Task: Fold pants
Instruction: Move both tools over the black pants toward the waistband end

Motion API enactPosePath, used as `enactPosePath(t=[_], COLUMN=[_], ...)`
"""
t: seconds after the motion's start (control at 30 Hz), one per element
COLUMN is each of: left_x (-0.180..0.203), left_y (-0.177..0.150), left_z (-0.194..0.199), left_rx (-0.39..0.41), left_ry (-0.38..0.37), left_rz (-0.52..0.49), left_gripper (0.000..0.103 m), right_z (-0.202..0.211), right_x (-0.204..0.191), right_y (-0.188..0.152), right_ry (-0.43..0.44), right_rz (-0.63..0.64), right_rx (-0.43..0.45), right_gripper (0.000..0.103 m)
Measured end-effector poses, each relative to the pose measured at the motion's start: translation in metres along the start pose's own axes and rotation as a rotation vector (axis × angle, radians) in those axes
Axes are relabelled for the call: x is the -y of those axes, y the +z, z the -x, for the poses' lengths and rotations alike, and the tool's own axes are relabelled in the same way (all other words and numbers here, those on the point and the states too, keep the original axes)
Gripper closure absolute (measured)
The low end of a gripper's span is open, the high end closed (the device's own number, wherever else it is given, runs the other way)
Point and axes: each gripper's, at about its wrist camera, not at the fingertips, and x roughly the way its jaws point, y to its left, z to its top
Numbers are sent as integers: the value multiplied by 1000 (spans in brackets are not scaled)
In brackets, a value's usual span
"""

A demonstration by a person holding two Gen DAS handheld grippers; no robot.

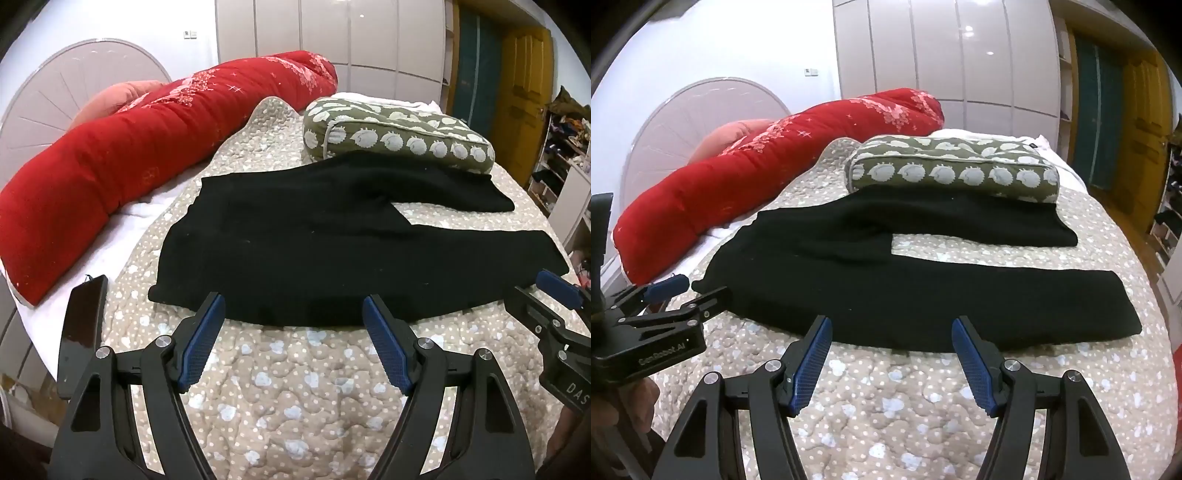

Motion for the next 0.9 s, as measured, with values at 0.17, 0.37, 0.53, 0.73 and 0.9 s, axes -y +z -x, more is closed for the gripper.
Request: enactPosePath(t=[0.17, 0.37, 0.53, 0.73, 0.9], left_x=[-1, -2, -2, -3, -4], left_y=[-1, -5, -5, -5, -6], left_z=[-5, -9, -8, -10, -12], left_rx=[-27, -42, -36, -50, -59], left_ry=[-5, -3, 1, -7, -13], left_rz=[7, 21, 26, 31, 46], left_gripper=[25, 25, 25, 25, 25], right_z=[2, 1, -1, -6, -9], right_x=[-5, -6, -2, 4, 6], right_y=[-1, -2, -3, -6, -8], right_ry=[-8, -5, -17, -47, -53], right_rz=[44, 51, 35, 19, 24], right_rx=[26, 20, 13, -10, -26], right_gripper=[38, 37, 37, 38, 37])
